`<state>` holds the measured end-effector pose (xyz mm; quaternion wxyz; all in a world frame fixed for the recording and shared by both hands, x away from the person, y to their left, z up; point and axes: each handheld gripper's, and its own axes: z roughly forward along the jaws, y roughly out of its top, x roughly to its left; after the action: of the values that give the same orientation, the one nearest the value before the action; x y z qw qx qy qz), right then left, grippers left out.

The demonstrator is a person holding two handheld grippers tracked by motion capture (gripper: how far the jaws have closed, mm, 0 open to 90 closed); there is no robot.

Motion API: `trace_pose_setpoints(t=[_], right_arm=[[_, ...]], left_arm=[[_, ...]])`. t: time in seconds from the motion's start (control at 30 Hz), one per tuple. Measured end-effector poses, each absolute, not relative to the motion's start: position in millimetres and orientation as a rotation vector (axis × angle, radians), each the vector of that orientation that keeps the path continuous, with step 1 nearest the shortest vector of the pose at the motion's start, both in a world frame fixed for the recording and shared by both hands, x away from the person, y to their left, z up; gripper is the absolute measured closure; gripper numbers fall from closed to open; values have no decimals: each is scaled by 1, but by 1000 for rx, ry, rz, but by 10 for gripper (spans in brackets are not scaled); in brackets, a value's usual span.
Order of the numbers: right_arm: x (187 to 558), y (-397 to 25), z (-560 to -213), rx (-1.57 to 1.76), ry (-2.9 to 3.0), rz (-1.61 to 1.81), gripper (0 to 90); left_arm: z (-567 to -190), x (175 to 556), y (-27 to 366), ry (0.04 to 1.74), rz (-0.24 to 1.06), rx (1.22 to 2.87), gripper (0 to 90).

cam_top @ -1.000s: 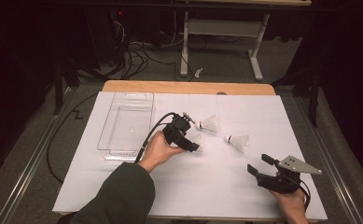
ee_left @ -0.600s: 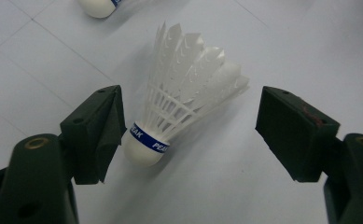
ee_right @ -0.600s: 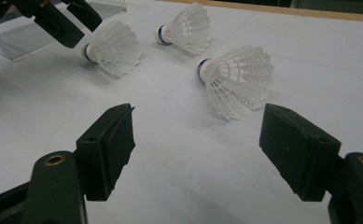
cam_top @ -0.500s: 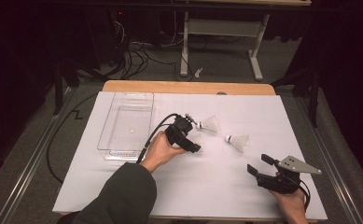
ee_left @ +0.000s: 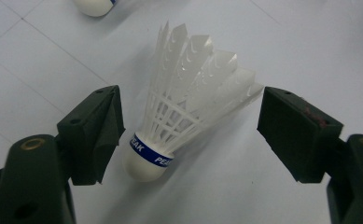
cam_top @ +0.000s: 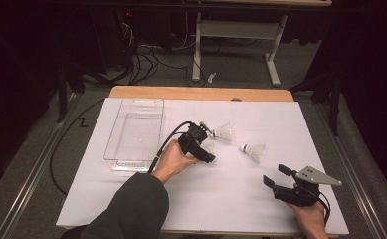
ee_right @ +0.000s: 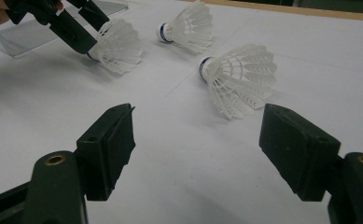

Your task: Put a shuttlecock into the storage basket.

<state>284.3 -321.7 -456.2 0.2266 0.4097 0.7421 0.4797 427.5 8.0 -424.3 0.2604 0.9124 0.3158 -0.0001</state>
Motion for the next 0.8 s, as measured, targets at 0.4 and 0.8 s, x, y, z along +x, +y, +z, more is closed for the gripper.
trace_pose_setpoints(t=[0.4, 0.8], right_arm=[[284, -322, -456, 1131, 2046, 1324, 271], [284, -322, -456, 1133, 2044, 1326, 271]], left_arm=[[-431, 431, 7, 878, -6, 2488, 260], [-436, 434, 7, 892, -1, 2517, 313]])
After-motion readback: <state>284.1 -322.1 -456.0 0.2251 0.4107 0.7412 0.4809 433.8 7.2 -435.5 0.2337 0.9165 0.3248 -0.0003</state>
